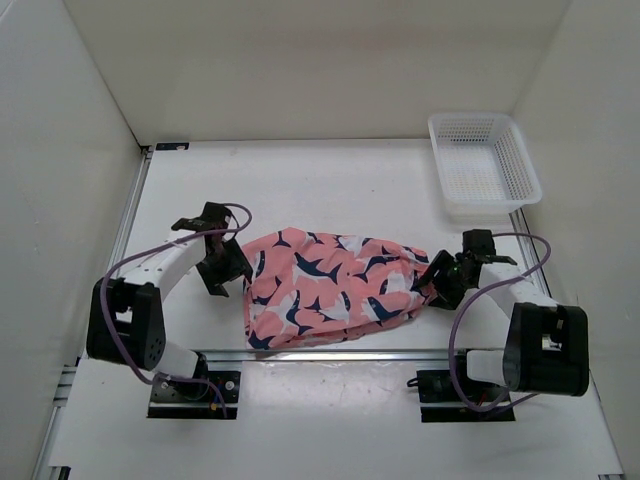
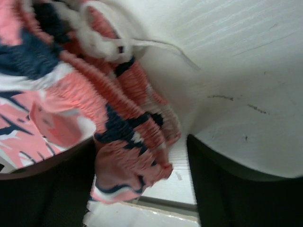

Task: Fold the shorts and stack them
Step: Fold the shorts

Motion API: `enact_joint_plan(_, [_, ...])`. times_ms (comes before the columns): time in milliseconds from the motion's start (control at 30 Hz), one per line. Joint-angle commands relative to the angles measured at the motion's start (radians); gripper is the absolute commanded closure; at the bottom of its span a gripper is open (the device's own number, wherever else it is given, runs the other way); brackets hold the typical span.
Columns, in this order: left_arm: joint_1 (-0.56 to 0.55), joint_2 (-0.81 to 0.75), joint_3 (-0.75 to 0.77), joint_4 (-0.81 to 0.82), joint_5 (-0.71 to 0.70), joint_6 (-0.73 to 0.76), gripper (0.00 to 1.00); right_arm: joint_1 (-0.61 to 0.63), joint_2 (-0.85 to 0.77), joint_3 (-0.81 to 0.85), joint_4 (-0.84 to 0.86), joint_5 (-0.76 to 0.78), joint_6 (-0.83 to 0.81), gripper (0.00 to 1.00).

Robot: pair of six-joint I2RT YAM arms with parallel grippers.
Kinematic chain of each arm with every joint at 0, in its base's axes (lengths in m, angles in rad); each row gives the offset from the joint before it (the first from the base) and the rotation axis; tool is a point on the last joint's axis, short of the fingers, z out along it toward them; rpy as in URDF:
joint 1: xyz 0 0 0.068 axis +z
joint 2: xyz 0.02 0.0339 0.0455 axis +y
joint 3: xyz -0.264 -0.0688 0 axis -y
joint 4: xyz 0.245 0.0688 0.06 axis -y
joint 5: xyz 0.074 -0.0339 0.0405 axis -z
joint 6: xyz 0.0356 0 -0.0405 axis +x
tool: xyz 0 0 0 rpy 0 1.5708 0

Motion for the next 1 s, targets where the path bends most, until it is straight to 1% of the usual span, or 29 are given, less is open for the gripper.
enact_joint_plan(0, [0.02,0.033,-0.011,0.091,0.069,0.039,0.26,0.037,0.055,-0.029,0.081,0.035,0.042,0.32])
enact_joint_plan(67, [0.031,0.056,-0.021,0.116,0.09,0.039,0.33,0.068,0.066,-0.015,0.09,0.059,0.059,0.38])
enact_joint_plan(133, [0.031,0.078,-0.021,0.128,0.09,0.039,0.37,0.106,0.076,0.012,0.09,0.125,0.081,0.54])
enact_joint_plan(167, [0.031,0.092,-0.021,0.128,0.09,0.039,0.46,0.117,0.076,0.022,0.077,0.153,0.096,0.62])
enact_joint_plan(200, [0.042,0.092,-0.021,0.128,0.1,0.039,0.49,0.117,0.076,0.031,0.077,0.171,0.096,0.8])
enact_joint_plan(233, [0.042,0.092,-0.021,0.137,0.1,0.039,0.55,0.117,0.076,0.031,0.06,0.188,0.105,0.88])
enact_joint_plan(267, [0.051,0.092,-0.03,0.137,0.1,0.039,0.6,0.117,0.054,0.048,0.035,0.24,0.117,0.95])
enact_joint_plan(300, [0.051,0.092,-0.031,0.137,0.1,0.039,0.7,0.117,0.041,0.061,0.035,0.26,0.117,0.99])
enact_joint_plan(433, [0.06,0.083,-0.04,0.137,0.109,0.048,0.9,0.117,-0.017,0.111,-0.024,0.344,0.104,0.99])
enact_joint_plan(533, [0.06,0.095,-0.04,0.137,0.109,0.057,0.9,0.117,-0.039,0.157,-0.064,0.394,0.081,0.99])
enact_joint_plan(633, [0.06,0.136,-0.027,0.146,0.159,0.078,0.9,0.117,-0.059,0.203,-0.086,0.431,0.061,0.99])
enact_joint_plan(733, [0.019,0.19,0.018,0.156,0.181,0.078,0.9,0.126,-0.068,0.249,-0.097,0.454,0.039,0.99])
enact_joint_plan(767, [-0.015,0.222,0.043,0.156,0.181,0.078,0.9,0.126,-0.068,0.284,-0.109,0.466,0.03,0.99])
enact_joint_plan(867, [-0.066,0.269,0.077,0.166,0.19,0.054,0.9,0.183,-0.068,0.357,-0.118,0.506,0.01,0.99])
enact_joint_plan(967, [-0.078,0.317,0.104,0.177,0.208,0.031,0.9,0.259,-0.059,0.408,-0.133,0.542,0.001,0.99])
